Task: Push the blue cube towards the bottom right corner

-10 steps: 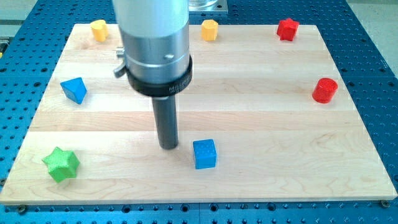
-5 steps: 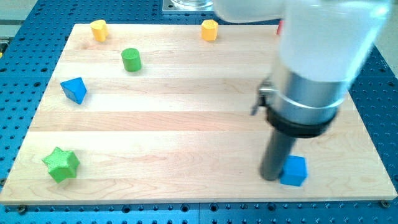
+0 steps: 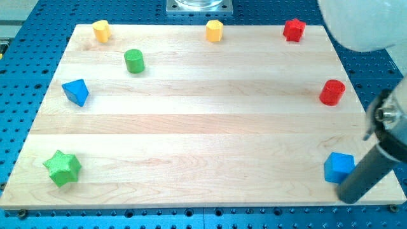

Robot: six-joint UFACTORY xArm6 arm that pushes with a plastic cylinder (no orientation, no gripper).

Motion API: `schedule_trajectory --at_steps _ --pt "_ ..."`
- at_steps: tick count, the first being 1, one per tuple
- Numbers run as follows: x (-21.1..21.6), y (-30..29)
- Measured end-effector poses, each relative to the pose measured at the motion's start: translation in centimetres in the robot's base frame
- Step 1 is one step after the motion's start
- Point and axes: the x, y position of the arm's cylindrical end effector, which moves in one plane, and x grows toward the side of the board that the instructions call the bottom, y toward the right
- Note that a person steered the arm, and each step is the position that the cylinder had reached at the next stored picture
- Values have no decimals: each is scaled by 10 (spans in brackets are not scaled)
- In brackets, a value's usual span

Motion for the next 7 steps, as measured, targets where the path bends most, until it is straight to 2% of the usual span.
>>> schedule_trajectory --at_steps 1,2,4,5,6,7 --pt "-7 -67" --pt "-72 -159" --pt "-204 -279" --pt "-273 -291" --pt "-313 -362" --pt "-310 -393"
